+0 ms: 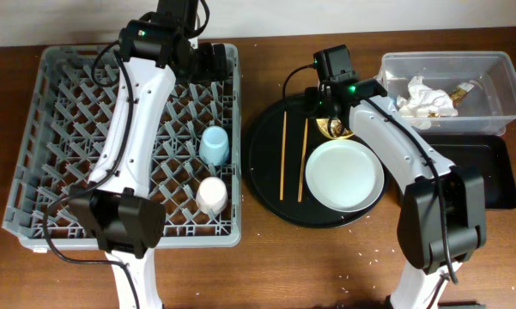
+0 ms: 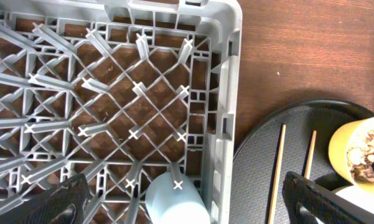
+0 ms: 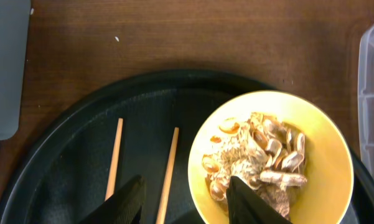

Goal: Sort waste into correct bins and load items into the dishwasher rack
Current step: 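Grasp the yellow bowl with the right gripper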

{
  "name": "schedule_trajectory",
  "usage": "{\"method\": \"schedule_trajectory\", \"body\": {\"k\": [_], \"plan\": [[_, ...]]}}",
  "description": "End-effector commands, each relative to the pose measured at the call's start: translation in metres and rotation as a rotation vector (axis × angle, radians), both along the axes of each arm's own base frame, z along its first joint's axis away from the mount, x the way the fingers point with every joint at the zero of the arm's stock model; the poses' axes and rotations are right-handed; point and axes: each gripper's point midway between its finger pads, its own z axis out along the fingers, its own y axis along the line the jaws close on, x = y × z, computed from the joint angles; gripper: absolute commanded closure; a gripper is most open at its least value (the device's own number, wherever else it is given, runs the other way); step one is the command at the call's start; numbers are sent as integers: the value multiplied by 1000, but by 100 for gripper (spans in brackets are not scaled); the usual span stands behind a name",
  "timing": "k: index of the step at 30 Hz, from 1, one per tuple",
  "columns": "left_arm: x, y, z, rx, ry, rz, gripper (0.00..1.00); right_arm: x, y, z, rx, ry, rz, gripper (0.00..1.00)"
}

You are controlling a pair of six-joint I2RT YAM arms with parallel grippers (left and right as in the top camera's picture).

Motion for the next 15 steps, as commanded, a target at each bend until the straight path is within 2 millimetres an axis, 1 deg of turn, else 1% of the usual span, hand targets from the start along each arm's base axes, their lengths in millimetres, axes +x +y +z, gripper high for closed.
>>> {"method": "schedule_trajectory", "body": {"k": [1,5,7,9,11,13,15], "plan": [[0,2,11,-5,-25,13,1,0,2,-22,-53,32,31,56],[0,2,11,-4,-25,13,1,-2,4,-54,-59,95,38,57],[0,2,11,-5,-25,13,1,-4,3,-65,-65,119,38,61],[0,2,11,-5,-25,13,1,-6,4,-77,-66,144,42,69],[0,2,11,-5,-25,13,1,-6,4,-84,-69,157,42,76],[0,2,11,-5,-25,13,1,-7,3,-86,-72,161,41,81],[0,2,11,-5,-25,13,1,-6,3,-85,-73,156,39,94]]}}
